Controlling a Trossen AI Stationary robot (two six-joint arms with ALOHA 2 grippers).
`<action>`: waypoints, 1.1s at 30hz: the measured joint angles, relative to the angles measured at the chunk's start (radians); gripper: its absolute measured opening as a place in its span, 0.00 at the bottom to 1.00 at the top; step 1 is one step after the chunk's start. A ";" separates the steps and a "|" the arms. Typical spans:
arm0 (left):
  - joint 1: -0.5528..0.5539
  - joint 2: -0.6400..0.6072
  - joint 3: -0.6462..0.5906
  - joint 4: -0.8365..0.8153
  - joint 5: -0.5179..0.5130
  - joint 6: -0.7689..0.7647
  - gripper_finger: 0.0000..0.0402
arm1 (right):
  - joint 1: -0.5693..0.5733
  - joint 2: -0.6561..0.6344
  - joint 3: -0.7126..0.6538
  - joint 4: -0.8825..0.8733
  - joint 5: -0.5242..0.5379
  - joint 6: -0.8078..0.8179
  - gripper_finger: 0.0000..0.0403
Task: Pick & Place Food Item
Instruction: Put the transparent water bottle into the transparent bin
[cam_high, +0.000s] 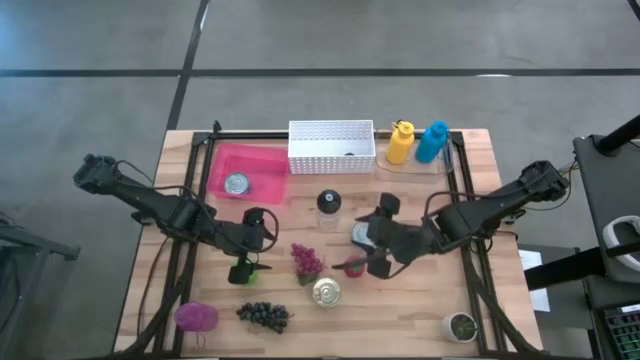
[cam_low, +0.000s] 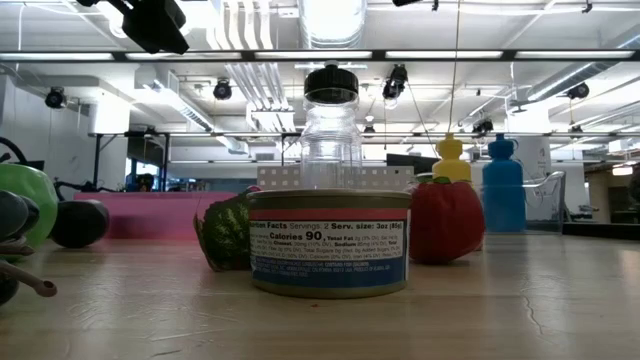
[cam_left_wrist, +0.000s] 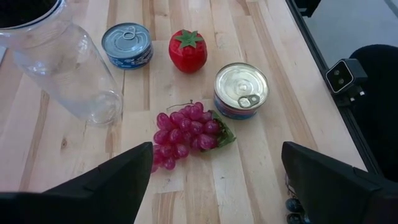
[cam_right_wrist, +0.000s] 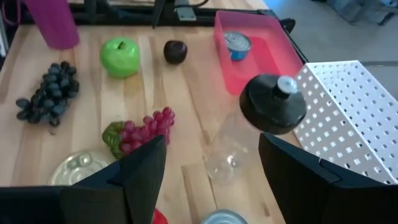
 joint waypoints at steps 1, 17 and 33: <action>0.001 0.000 0.000 0.001 0.000 0.000 0.89 | 0.001 0.000 -0.008 0.001 0.000 0.002 0.62; 0.002 0.000 0.000 0.025 0.000 0.001 0.89 | 0.001 0.000 -0.147 0.074 0.096 0.060 0.63; 0.015 0.003 -0.062 0.170 -0.102 0.018 0.89 | 0.001 0.000 -0.270 0.185 0.093 0.128 0.60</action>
